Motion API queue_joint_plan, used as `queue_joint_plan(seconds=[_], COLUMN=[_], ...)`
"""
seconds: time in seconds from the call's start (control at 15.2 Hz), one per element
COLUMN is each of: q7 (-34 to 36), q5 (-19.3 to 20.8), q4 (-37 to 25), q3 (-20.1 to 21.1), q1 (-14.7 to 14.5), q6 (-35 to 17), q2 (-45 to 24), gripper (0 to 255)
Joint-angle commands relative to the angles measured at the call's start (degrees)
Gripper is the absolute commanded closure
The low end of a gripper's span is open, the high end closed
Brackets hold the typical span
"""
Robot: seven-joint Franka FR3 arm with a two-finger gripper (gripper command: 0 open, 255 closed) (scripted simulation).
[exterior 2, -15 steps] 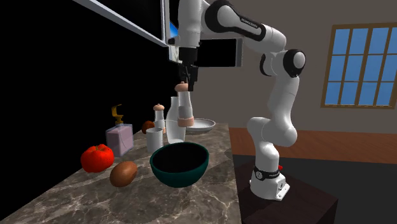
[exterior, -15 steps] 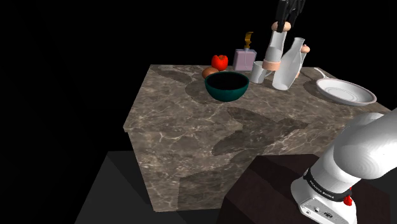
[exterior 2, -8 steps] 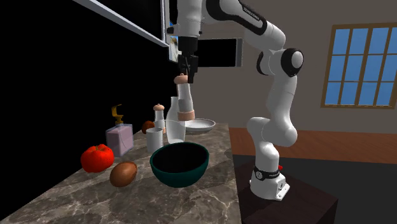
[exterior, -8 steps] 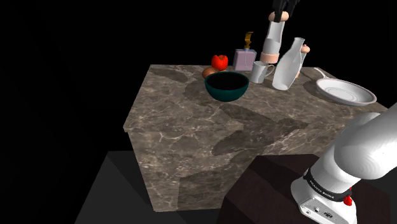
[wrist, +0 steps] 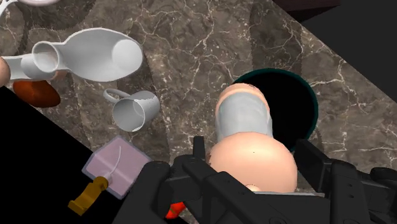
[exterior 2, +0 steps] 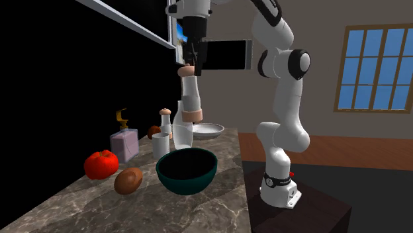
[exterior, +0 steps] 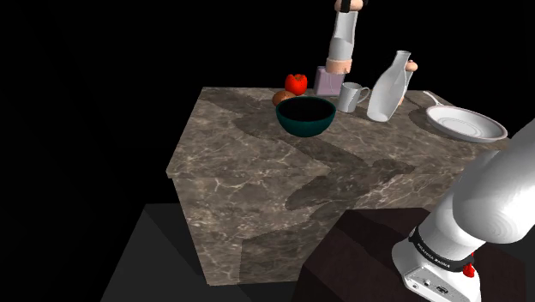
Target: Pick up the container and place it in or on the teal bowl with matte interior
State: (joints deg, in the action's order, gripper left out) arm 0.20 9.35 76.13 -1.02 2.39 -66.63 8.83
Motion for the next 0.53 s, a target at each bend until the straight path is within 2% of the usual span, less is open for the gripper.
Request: queue_joint_plan(seconds=[0.0,0.2,0.46], q7=[2.3,5.44,6.06], q5=[-0.12,0.38,-0.27], q4=[-6.2,-17.81,-8.82], q3=[1.59,3.78,3.54], q1=[-1.0,-2.88,-2.71], q6=[2.71,7.75,2.74], q2=[-3.85,-10.95,-6.98], gripper=[255,255,255])
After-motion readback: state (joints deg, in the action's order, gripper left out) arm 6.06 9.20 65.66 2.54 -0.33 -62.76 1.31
